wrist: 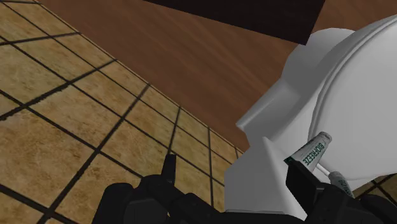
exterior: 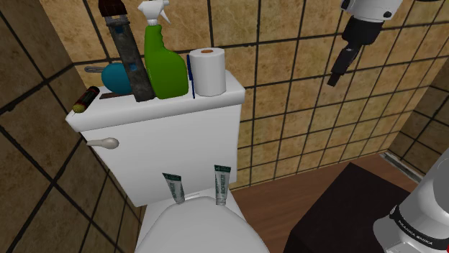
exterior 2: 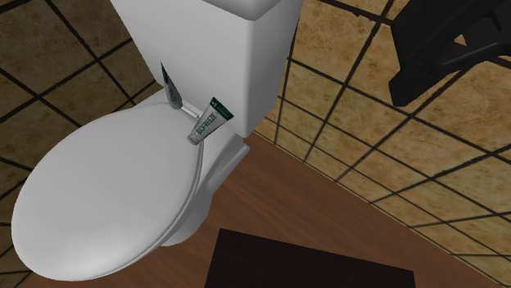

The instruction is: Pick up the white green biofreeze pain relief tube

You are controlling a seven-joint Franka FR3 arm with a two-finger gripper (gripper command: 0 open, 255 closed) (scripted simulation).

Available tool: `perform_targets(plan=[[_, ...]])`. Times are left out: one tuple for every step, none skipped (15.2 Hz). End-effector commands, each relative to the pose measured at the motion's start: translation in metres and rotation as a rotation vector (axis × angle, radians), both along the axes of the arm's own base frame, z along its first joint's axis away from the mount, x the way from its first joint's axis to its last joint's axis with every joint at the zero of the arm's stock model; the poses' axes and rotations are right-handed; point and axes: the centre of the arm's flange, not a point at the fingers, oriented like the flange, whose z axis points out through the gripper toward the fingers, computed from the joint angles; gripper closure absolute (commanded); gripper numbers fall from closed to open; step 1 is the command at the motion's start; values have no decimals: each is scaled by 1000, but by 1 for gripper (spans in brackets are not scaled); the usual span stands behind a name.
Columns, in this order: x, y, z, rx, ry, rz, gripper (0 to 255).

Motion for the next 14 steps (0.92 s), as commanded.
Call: perform_targets(plan=[[0,0,0,0,0,0,0],[1,8,-10,7,0,-18,0],[2,16,-20,14,0,-37,0],[3,24,-30,21,0,-55,0],[4,32,-40,27,0,-73,0],[6,40,-50,34,0,-91,0],[7,48,-60,41,0,-110,0],[9,56,-70,48,0,-128,0],[11,64,-80,55,0,-146,0],[13,72,-89,62,0,-164,0],[15,81,-99,68,-1,-183,0],[17,89,-108,75,-1,-201,0],[19,97,-118,82,-1,-219,0],[22,105,-127,89,-1,-237,0]])
